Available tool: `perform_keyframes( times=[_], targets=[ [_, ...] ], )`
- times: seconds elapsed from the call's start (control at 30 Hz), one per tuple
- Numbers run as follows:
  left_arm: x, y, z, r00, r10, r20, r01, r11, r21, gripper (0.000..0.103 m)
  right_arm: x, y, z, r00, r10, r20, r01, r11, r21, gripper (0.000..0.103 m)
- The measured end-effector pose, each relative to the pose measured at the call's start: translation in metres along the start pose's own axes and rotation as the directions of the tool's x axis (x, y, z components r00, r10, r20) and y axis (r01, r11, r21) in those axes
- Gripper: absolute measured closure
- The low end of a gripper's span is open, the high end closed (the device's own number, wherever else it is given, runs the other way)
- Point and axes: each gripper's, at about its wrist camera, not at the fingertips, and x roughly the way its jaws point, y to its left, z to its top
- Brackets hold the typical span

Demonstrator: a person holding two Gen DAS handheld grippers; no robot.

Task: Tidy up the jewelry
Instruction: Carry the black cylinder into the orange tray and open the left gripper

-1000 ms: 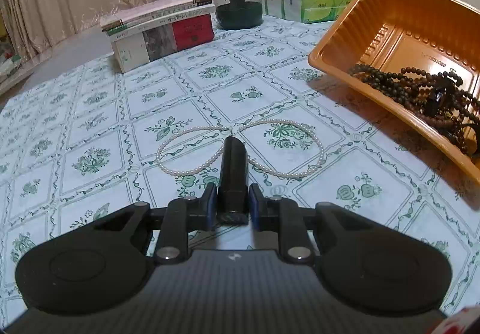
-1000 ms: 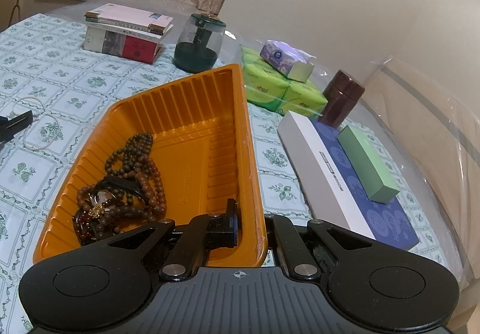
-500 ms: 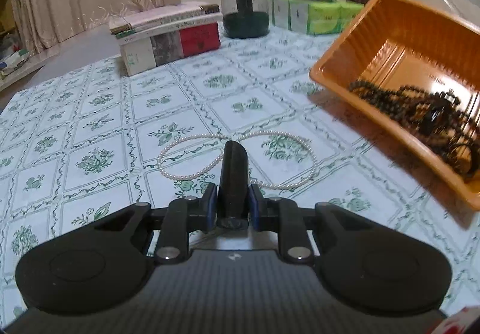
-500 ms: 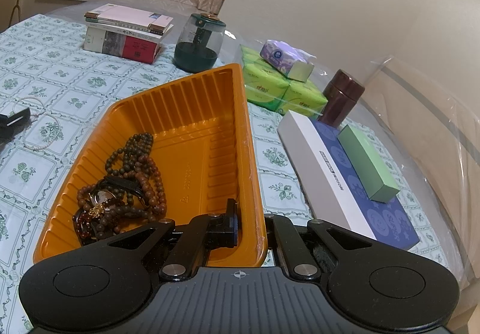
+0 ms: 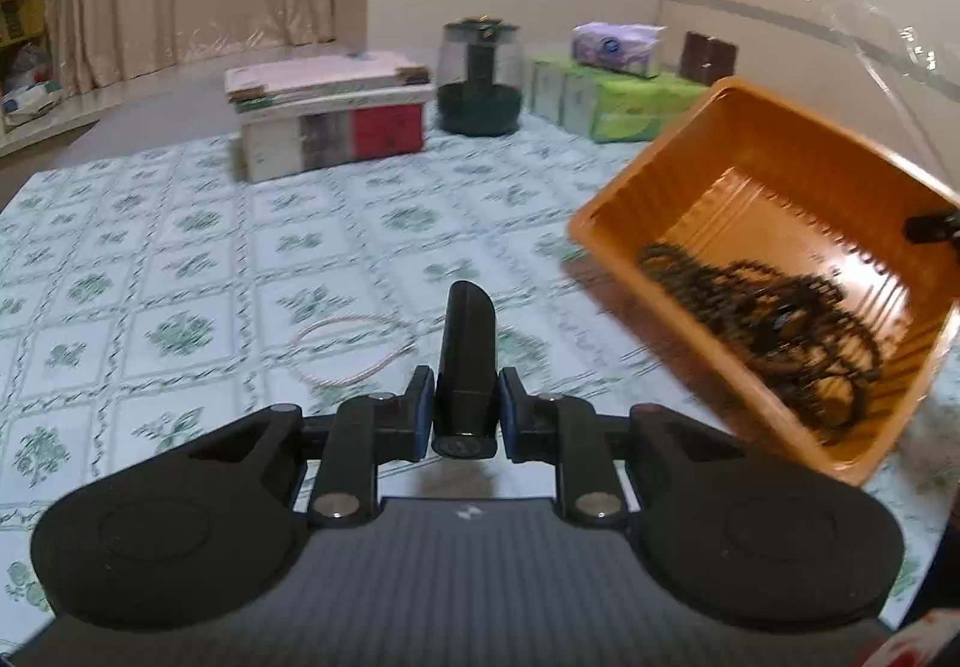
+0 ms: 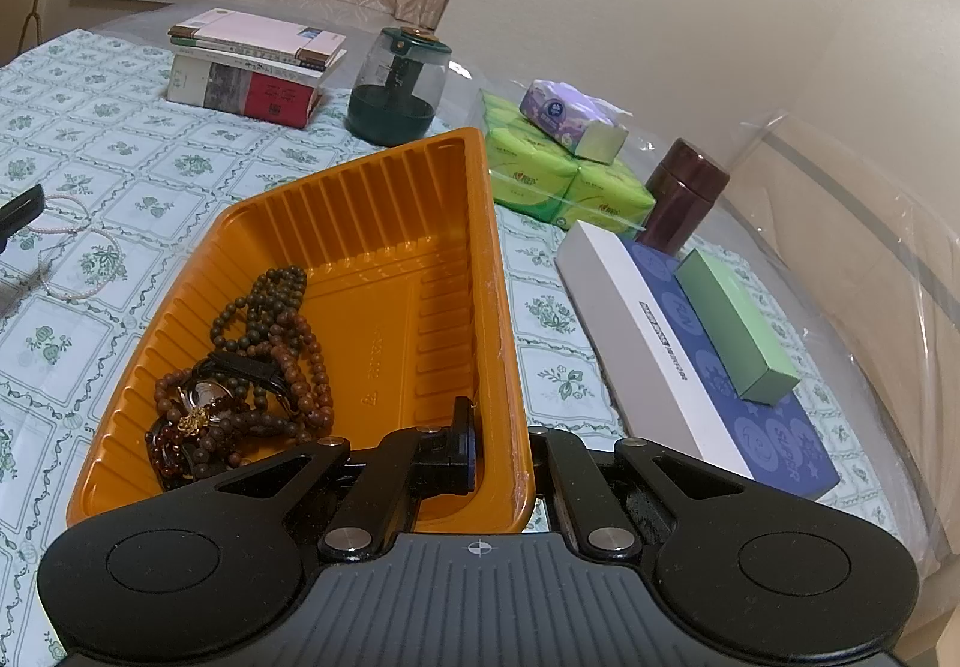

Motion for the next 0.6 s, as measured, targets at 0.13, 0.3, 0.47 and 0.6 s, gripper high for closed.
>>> perform_keyframes(
  times=[0.13, 0.3, 0.47, 0.6],
  targets=[
    [-0.003, -0.024, 0.008, 0.998, -0.066, 0.013, 0.066, 0.998, 0.010, 0.084, 0.000, 0.000, 0.000, 1.000, 0.001, 0.000, -0.001, 1.000, 0.000, 0.099],
    [0.000, -0.066, 0.018, 0.985, -0.170, 0.015, 0.169, 0.984, 0.052, 0.084, 0.000, 0.001, 0.000, 1.000, 0.002, 0.000, -0.002, 1.000, 0.001, 0.099],
    [0.007, -0.109, 0.027, 0.963, -0.269, 0.003, 0.268, 0.959, 0.093, 0.084, -0.001, 0.002, 0.000, 1.000, 0.006, 0.002, -0.006, 1.000, 0.003, 0.099],
    [0.013, -0.138, 0.031, 0.950, -0.311, -0.003, 0.308, 0.939, 0.155, 0.084, 0.000, 0.000, -0.001, 1.000, 0.010, 0.003, -0.010, 1.000, 0.006, 0.099]
  ],
)
